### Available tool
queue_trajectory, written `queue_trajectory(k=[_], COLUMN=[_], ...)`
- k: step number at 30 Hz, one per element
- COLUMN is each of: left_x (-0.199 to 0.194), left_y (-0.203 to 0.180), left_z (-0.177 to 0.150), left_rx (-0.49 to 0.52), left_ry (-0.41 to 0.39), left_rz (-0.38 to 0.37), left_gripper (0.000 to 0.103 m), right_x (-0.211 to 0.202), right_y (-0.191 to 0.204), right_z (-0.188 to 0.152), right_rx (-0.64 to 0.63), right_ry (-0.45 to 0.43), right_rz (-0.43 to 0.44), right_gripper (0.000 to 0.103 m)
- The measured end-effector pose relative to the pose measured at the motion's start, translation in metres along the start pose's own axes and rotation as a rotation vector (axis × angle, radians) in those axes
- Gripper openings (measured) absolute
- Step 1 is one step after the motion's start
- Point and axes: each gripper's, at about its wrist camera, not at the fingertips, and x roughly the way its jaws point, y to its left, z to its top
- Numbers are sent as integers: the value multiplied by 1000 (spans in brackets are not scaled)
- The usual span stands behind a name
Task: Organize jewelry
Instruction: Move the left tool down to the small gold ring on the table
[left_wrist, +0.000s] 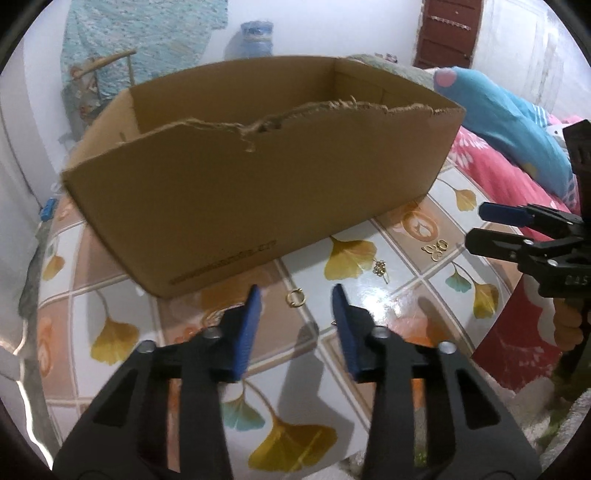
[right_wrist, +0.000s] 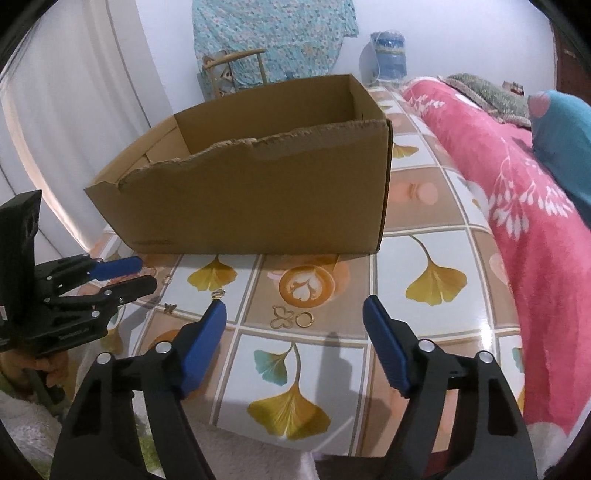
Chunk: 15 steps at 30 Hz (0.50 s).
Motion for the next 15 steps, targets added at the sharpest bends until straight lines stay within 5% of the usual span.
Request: queue_trajectory(k=[15], left_x=[21], left_y=[-3], left_z=[6], left_rx=[27], left_ry=[78], left_rz=[2], left_gripper=[16], right_x=[16], right_y=[-12], right_z=[1], right_rx=[31], right_ry=[23], right_rz=[22], right_gripper=[66])
